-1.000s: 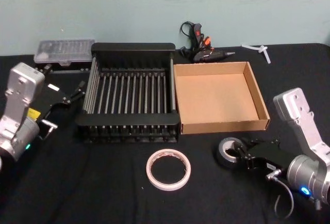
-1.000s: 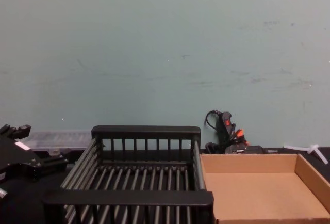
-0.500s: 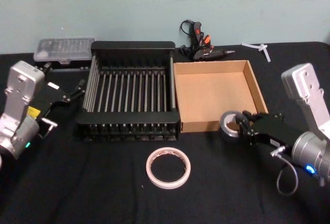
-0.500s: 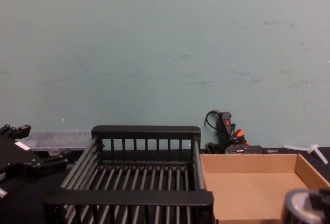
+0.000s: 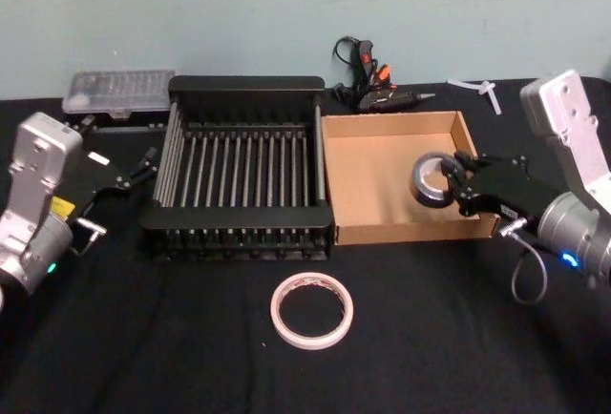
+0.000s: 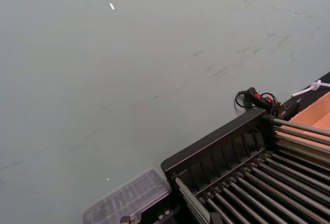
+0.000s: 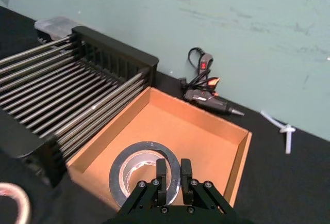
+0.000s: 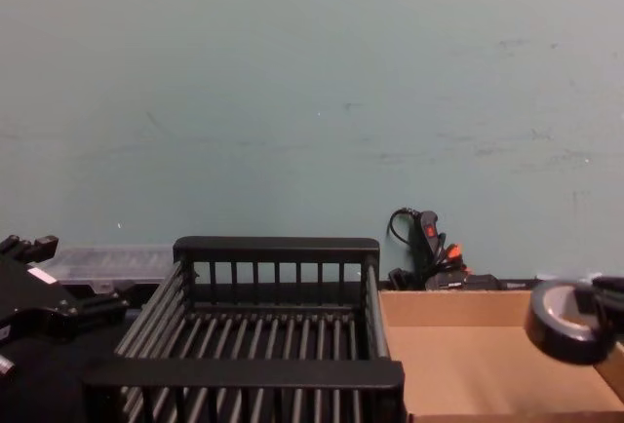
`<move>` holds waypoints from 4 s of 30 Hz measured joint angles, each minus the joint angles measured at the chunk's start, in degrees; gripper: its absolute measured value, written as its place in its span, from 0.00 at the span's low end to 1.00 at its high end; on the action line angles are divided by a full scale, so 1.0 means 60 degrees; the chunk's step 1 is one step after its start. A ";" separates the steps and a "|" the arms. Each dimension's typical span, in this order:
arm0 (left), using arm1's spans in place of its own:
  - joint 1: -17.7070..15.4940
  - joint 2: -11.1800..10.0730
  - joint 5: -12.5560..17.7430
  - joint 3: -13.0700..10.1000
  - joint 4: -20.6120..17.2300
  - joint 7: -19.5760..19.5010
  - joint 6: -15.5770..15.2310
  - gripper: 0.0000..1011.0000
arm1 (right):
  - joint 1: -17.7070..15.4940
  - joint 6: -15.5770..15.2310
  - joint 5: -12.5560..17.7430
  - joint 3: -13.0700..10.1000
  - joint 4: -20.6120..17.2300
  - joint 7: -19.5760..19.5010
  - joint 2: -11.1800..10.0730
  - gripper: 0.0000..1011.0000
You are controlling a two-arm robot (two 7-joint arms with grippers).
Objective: Pick up the white tape and place it into the black box , Pick up the silver tape and place it into the brown box.
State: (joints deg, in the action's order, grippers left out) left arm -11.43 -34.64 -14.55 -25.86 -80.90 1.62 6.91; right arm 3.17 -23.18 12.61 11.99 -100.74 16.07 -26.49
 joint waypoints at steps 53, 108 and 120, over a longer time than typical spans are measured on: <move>-0.0001 -0.0001 0.0001 0.0000 0.0000 0.0000 0.0000 0.99 | 0.3149 0.1253 -0.1320 0.0907 0.5239 0.0233 0.1784 0.16; 0.0000 -0.0001 0.0000 0.0000 0.0000 0.0000 0.0001 0.99 | 0.2174 0.0541 -0.0884 0.0419 0.2944 0.0286 0.1471 0.99; 0.0000 0.0000 0.0000 0.0000 0.0000 0.0000 0.0001 0.99 | 0.1062 -0.0506 -0.0489 0.0483 0.1074 0.0675 0.0914 0.99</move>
State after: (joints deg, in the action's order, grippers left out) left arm -11.43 -34.64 -14.55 -25.86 -80.90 1.62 6.91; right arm 9.55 -26.22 9.67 14.89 -94.29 20.12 -21.01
